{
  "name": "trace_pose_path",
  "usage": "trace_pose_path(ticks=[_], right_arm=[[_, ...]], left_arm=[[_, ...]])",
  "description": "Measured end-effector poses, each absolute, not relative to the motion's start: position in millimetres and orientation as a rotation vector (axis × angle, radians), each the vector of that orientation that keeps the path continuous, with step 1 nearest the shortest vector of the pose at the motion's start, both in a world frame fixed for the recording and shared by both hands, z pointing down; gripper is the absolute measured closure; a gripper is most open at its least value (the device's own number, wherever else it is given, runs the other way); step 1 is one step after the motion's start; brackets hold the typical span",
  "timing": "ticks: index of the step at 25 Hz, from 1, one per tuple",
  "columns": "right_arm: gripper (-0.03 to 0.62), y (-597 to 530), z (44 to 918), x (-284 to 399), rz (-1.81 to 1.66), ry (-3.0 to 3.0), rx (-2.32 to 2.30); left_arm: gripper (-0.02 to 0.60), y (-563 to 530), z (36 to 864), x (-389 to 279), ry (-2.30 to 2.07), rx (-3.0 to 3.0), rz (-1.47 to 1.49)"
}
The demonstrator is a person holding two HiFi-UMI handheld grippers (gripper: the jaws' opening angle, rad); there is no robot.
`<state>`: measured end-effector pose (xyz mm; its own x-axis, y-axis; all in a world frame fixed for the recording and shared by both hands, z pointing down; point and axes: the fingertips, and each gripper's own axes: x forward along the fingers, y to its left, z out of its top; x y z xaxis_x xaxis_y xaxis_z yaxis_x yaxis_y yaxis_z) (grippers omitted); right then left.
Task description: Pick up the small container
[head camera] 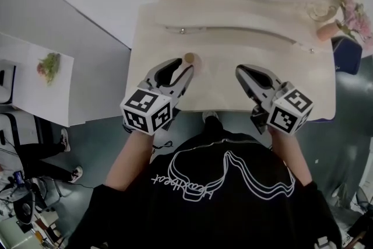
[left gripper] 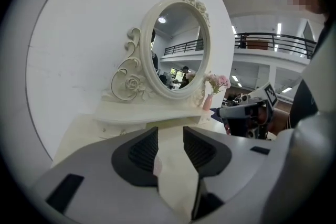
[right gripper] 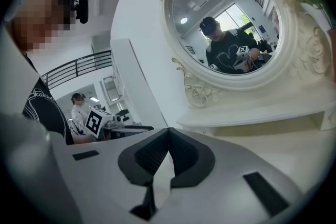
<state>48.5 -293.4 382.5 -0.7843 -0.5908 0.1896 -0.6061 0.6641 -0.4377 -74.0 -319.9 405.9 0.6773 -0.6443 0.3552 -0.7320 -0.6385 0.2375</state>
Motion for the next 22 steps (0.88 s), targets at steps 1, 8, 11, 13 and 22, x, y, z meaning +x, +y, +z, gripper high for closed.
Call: trace_pose_path(ticks=[1, 8, 11, 13, 22], right_arm=[[0.586, -295, 386, 49, 0.773, -2.833, 1.018], [0.586, -306, 397, 52, 0.815, -2.801, 1.024], [0.586, -311, 402, 56, 0.841, -2.797, 1.039], [0.586, -314, 406, 58, 0.863, -2.792, 1.042], [0.586, -312, 422, 64, 0.892, -2.759, 1.045]], left_arm=[[0.432, -323, 412, -74, -1.085, 2.525, 0.349], [0.367, -346, 448, -79, -1.123, 2.488, 0.409], [0.348, -351, 464, -79, -1.124, 2.483, 0.442], [0.347, -354, 473, -80, -1.142, 2.486, 0.474], [0.343, -362, 499, -74, -1.197, 2.533, 0.604]])
